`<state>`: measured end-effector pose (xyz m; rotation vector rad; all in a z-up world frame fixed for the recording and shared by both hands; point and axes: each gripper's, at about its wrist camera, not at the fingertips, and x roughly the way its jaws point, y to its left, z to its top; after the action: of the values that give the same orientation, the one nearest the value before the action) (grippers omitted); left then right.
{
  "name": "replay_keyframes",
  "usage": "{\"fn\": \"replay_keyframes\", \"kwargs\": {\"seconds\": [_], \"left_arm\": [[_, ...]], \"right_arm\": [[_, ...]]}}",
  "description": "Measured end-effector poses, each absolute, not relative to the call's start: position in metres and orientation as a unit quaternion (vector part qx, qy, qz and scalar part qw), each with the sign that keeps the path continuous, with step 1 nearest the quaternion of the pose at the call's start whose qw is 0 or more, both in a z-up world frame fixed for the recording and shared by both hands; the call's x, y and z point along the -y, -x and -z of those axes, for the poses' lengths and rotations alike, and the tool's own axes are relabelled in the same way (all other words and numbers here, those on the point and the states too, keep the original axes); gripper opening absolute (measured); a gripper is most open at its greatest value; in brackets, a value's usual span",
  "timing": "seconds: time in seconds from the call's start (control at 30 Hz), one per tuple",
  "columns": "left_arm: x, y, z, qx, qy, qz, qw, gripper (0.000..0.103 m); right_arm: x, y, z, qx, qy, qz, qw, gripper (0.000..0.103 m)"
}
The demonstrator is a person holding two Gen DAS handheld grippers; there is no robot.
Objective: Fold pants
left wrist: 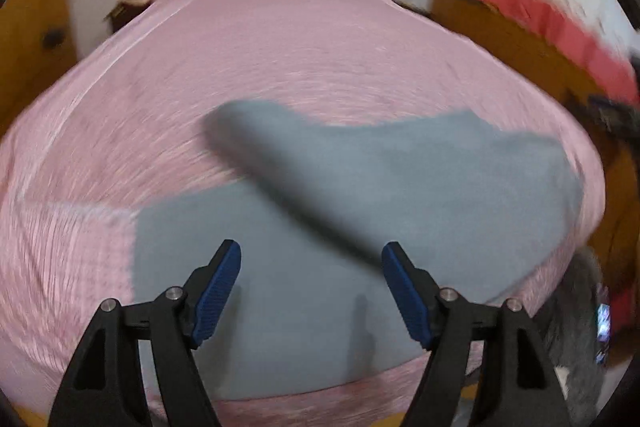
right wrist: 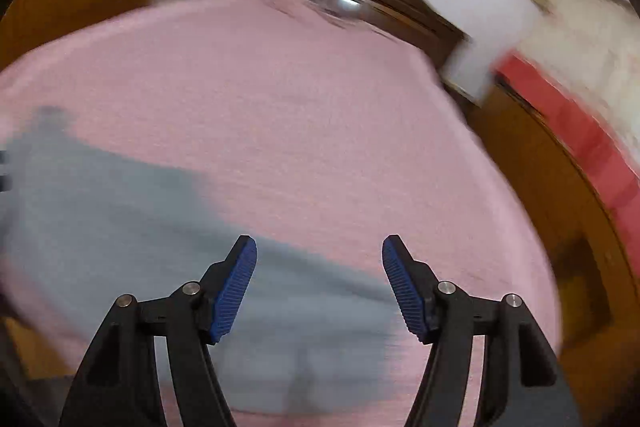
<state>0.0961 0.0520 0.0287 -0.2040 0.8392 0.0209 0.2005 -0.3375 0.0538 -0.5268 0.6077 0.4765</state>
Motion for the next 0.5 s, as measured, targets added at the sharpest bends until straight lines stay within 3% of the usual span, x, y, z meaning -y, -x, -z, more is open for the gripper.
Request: {"fn": "replay_keyframes", "kwargs": {"seconds": [0.1,0.13,0.17,0.23,0.33,0.43,0.47,0.5], "left_arm": [[-0.094,-0.080,-0.012,-0.382,0.188,0.002,0.905,0.076],[-0.104,-0.076,-0.006,-0.379,0.216,0.005,0.900,0.076],[-0.113,-0.073,-0.002,-0.375,0.239,-0.002,0.896,0.076],[-0.133,-0.064,-0.004,-0.349,0.287,-0.006,0.892,0.076],[-0.146,-0.055,-0.002,-0.327,0.304,-0.044,0.894,0.076],[-0.155,-0.051,0.008,-0.335,0.332,-0.031,0.881,0.076],[-0.155,-0.050,0.010,-0.337,0.328,-0.034,0.882,0.076],[-0.155,-0.051,0.011,-0.340,0.324,-0.035,0.882,0.076]], "right_arm": [[0.243,-0.161,-0.028,-0.291,0.165,-0.359,0.871,0.067],[0.210,-0.152,-0.015,-0.300,0.138,-0.395,0.857,0.063],[0.171,-0.140,-0.001,-0.293,0.146,-0.407,0.853,0.049],[0.128,-0.120,0.015,-0.228,0.234,-0.366,0.871,0.037],[0.094,-0.097,0.040,-0.096,0.365,-0.278,0.883,0.038],[0.073,-0.118,0.058,-0.110,0.406,-0.261,0.869,0.039],[0.075,-0.129,0.062,-0.138,0.395,-0.271,0.867,0.035],[0.078,-0.141,0.063,-0.168,0.379,-0.277,0.867,0.023]]}}
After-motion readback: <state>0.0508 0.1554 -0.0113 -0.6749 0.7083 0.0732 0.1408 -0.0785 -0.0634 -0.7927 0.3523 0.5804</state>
